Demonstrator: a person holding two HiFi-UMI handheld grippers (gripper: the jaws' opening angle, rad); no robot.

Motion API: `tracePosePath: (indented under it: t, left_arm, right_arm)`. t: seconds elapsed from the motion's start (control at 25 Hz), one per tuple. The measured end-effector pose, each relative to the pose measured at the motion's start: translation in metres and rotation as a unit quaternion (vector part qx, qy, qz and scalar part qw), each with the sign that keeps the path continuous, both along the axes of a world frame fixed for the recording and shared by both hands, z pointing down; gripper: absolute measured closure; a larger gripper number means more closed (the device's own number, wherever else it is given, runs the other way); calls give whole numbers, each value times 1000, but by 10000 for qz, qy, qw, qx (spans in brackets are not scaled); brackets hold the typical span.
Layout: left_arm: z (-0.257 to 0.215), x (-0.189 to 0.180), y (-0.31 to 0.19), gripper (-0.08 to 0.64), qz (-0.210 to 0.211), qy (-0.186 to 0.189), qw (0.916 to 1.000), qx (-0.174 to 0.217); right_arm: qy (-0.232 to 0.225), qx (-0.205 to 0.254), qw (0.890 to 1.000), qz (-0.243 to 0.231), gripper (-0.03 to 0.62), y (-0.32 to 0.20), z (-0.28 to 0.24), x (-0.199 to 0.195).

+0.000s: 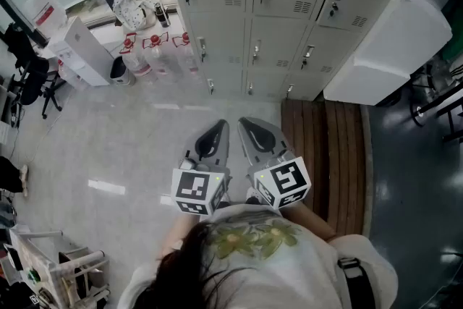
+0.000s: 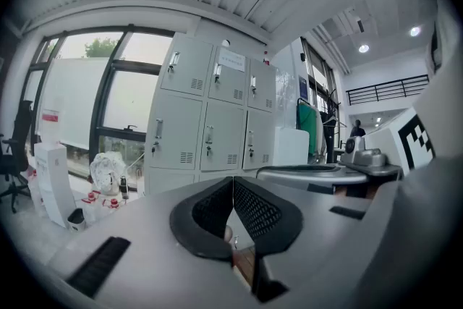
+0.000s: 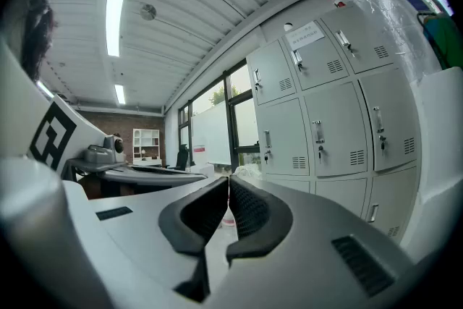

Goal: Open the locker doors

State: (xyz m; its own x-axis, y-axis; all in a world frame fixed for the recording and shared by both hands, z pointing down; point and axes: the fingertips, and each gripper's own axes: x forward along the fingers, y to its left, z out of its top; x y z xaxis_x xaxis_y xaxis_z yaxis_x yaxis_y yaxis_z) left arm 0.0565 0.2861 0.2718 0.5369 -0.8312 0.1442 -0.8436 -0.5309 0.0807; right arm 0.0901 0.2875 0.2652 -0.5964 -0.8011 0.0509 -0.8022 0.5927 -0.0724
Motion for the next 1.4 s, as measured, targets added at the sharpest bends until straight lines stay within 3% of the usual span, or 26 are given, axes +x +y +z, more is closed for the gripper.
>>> tracePosePath:
  t: [0.36,0.6,0.92,1.4]
  left_arm:
    - [0,20,-2,529,-83,2,10000,-11]
    - [15,27,3,529,-365,-11,9993,-124]
    - [33,22,0,529,-618,-19,9976,-322]
    - [50,-37,-65,529,-724,83,9959,-532]
  right_arm:
    - [56,54,9999,-101,558,-3,1,18]
    - [79,-60,9992,-380,558,0,15,31]
    - [107,-281,9969,-726,558,2,37,23]
    - [139,-512,9960,-718,557,-63,51,-29]
